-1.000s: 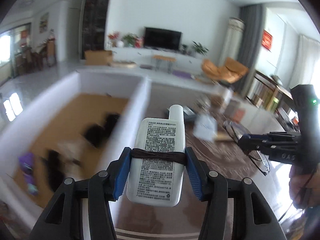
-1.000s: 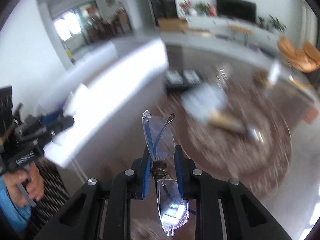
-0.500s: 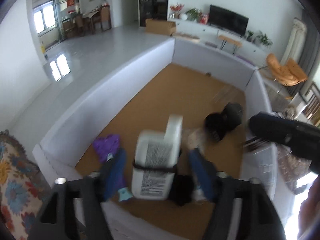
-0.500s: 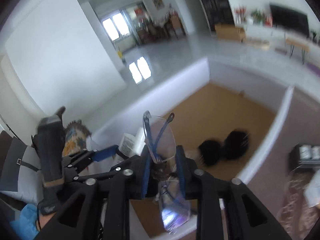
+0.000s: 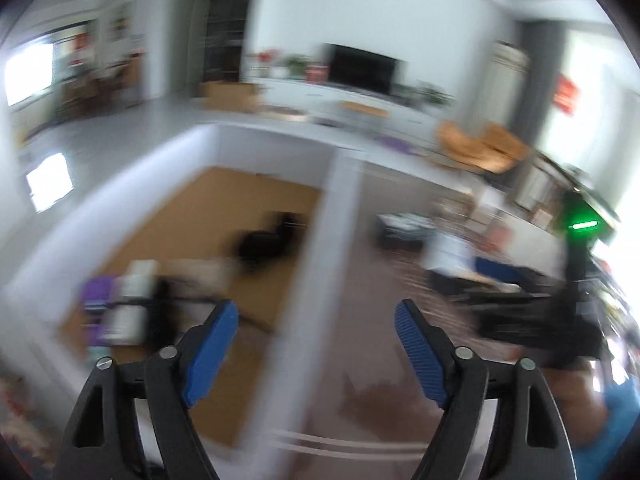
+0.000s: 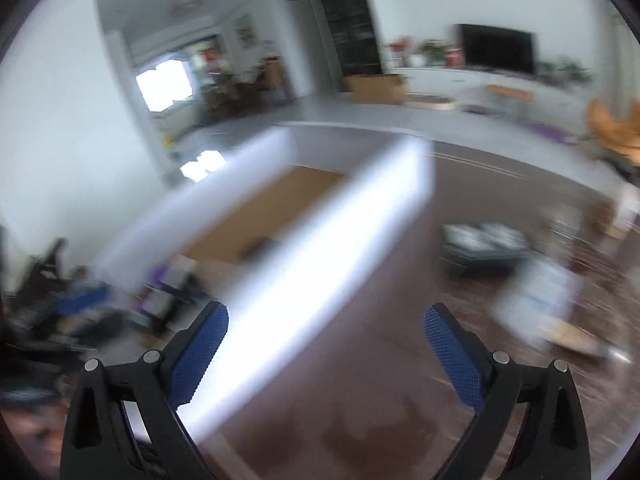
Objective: Organize objects
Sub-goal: 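Swing both tools back toward the table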
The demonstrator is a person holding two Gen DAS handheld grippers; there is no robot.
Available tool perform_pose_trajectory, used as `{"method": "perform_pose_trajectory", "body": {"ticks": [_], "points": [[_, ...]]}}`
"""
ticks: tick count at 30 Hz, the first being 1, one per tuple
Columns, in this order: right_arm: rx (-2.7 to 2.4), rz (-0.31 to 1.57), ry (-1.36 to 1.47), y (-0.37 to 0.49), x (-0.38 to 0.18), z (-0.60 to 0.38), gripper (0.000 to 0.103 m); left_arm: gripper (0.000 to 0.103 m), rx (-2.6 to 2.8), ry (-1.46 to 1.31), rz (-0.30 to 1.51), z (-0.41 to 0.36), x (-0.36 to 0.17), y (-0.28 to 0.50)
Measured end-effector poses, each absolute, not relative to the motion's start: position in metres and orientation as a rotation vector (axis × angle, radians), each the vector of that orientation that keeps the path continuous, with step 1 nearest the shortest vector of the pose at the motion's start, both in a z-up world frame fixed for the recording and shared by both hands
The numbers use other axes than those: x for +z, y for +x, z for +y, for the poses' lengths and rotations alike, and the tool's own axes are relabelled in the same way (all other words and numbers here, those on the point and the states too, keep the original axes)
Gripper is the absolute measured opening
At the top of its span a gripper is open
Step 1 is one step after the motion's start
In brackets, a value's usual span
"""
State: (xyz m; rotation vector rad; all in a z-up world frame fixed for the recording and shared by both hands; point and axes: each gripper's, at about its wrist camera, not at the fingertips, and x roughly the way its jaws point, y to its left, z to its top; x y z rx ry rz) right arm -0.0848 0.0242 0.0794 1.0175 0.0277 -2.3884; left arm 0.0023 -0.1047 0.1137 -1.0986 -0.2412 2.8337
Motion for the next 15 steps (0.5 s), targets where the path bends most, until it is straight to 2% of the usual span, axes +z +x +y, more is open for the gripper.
{"method": "perform_pose_trajectory", "body": {"ticks": [1, 3, 8, 11, 15], "points": [[-2.433, 0.056, 1.040, -0.082, 0.072, 0.044, 0.099, 0.098, 2.792, -1.086, -0.221, -0.085, 0.112, 0.004], [-2.532, 0.135, 1.107, -0.073, 0.052, 0.087, 0.099, 0.102, 2.712, -1.066, -0.185, -0.039, 0.099, 0.002], [-2.670, 0.176, 1.264, -0.046, 0.018, 0.174, 0.099, 0.102, 2.594, -1.224, -0.065, 0.034, 0.043, -0.019], [-2.704, 0.121, 1.353, -0.032, 0.000, 0.213, 0.099, 0.102, 2.580, -1.327, 0.041, 0.059, 0.012, -0.033], [-2.715, 0.034, 1.405, -0.025, -0.012, 0.237, 0.099, 0.102, 2.589, -1.339, 0.119, 0.069, -0.001, -0.035]]}}
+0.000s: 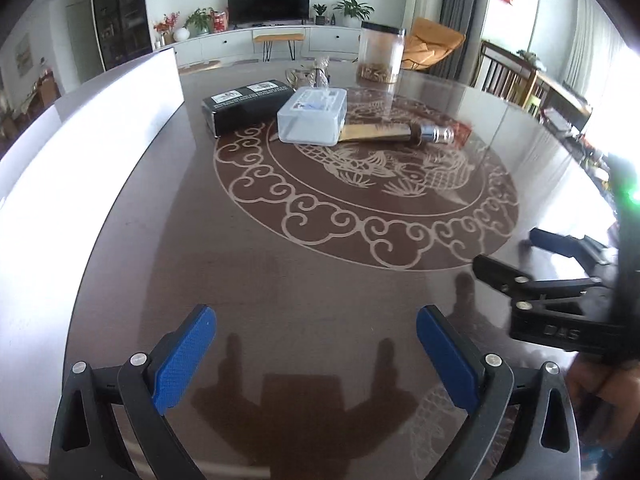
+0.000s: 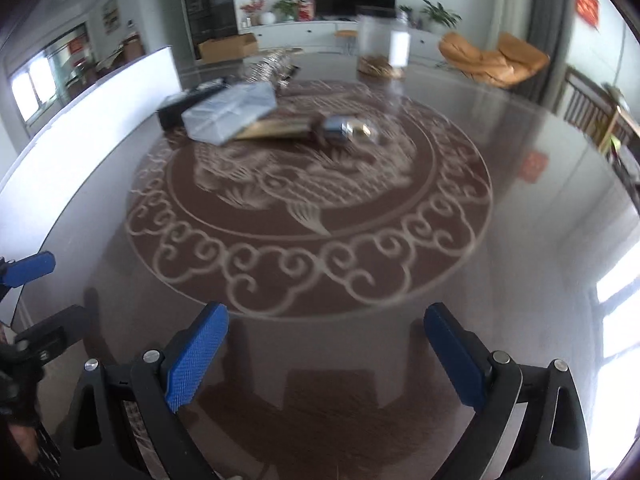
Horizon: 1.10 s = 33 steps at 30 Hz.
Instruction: Organize objects
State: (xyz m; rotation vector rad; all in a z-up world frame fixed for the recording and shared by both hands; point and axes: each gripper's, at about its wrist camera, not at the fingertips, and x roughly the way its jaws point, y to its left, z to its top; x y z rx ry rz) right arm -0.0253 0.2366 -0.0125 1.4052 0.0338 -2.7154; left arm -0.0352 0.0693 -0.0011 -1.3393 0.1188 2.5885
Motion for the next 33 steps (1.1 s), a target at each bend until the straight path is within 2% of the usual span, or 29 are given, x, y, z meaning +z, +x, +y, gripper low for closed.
{"method": "perform_pose_trajectory", "body": {"ticks": [5, 33], "points": [[-2.727, 0.097, 1.386, -0.019, -0.009, 0.226, 0.102, 0.102, 2.619, -1.360, 0.195, 0.068, -0.012, -0.033], [-2.730, 0.084, 1.399, -0.020, -0.016, 0.227, 0.103, 0.103, 2.610, -1.370, 0.150, 0.063, -0.021, -0.040]]}}
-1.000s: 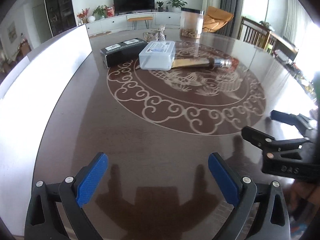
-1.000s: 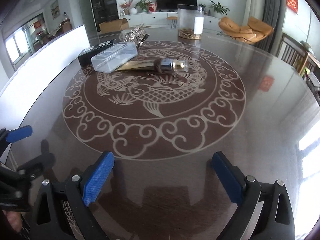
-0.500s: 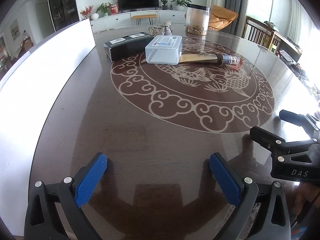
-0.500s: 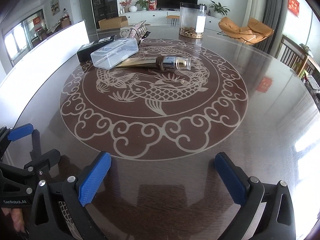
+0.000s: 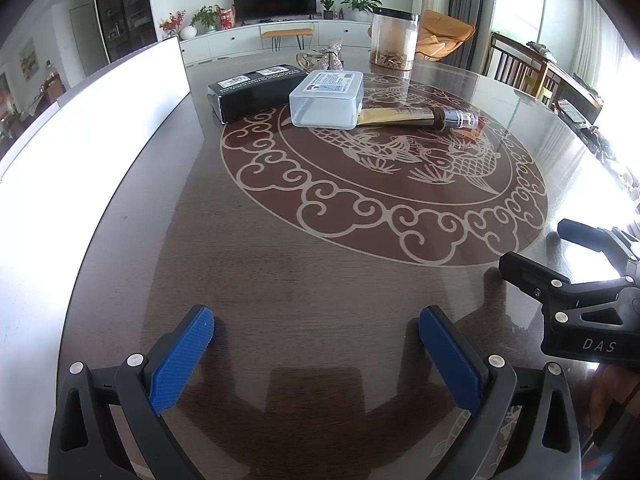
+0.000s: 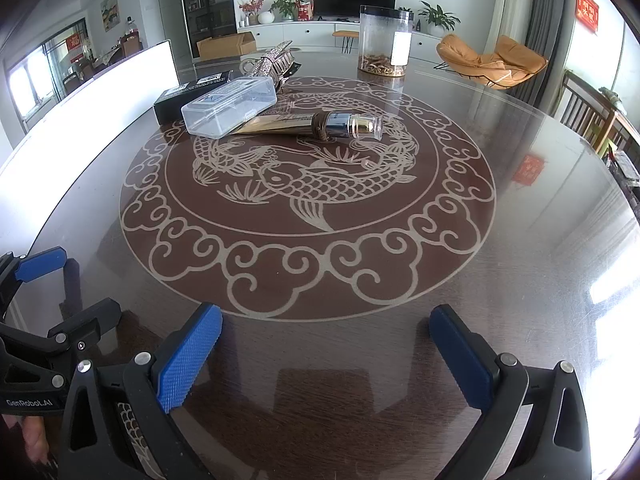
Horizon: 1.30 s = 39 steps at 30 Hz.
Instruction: Organize objects
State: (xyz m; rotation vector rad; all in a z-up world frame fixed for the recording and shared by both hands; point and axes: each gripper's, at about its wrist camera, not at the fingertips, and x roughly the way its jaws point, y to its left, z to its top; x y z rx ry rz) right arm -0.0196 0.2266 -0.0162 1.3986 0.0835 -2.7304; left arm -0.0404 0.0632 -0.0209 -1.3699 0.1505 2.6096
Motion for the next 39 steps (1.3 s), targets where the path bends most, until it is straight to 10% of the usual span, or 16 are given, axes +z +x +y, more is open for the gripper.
{"method": "perform_pose_trajectory", "body": {"ticks": [27, 39], "points": [[-2.715, 0.085, 1.403, -0.022, -0.017, 0.227, 0.103, 0.103, 2.575, -1.346, 0.180, 0.051, -0.020, -0.031], [-2.324, 0.605, 1.226, -0.149, 0.027, 0.192, 0.103, 0.103, 2.572, -1.347, 0.177, 0.051, -0.019, -0.032]]}}
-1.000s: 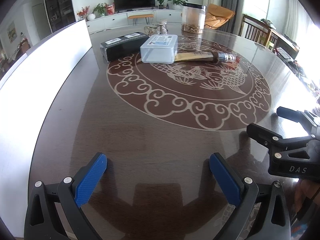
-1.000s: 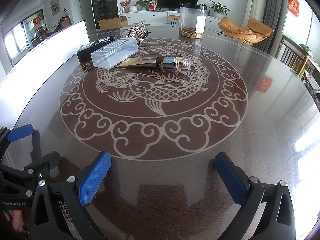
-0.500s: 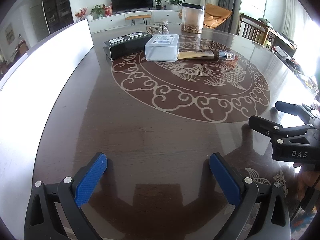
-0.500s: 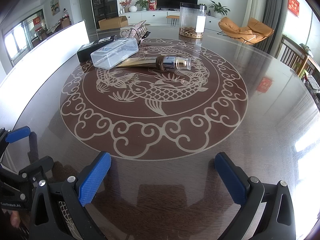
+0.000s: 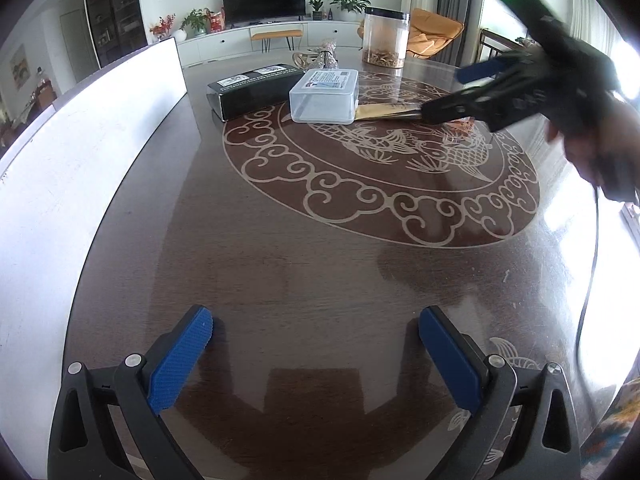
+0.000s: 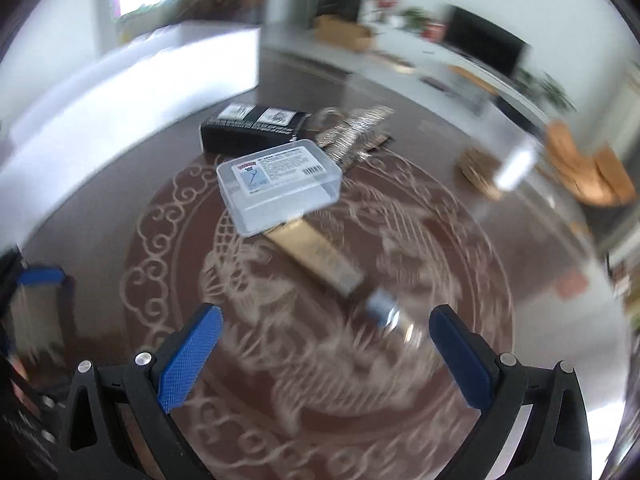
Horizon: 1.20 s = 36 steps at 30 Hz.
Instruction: Organize objects
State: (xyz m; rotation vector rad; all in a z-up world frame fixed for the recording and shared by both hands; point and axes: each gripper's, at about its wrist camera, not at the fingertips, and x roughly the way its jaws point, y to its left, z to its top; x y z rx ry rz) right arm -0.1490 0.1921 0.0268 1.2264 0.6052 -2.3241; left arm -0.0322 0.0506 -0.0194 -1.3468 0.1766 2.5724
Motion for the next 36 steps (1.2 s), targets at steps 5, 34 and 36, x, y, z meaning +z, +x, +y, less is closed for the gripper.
{"method": "perform_pose_trajectory", "body": {"ticks": [5, 34, 36], "points": [[-2.177, 0.678, 1.364, -0.185, 0.001, 0.182, 0.098, 0.103, 2.572, -1.347, 0.177, 0.051, -0.020, -0.032], [-2.694, 0.108, 1.362, -0.046, -0.024, 0.263, 0.084, 0.103, 2.568, -1.345, 0.177, 0.051, -0.019, -0.032], [-2.696, 0.106, 1.360, -0.045, -0.024, 0.265, 0.087, 0.103, 2.569, -1.345, 0.178, 0.050, -0.019, -0.032]]}}
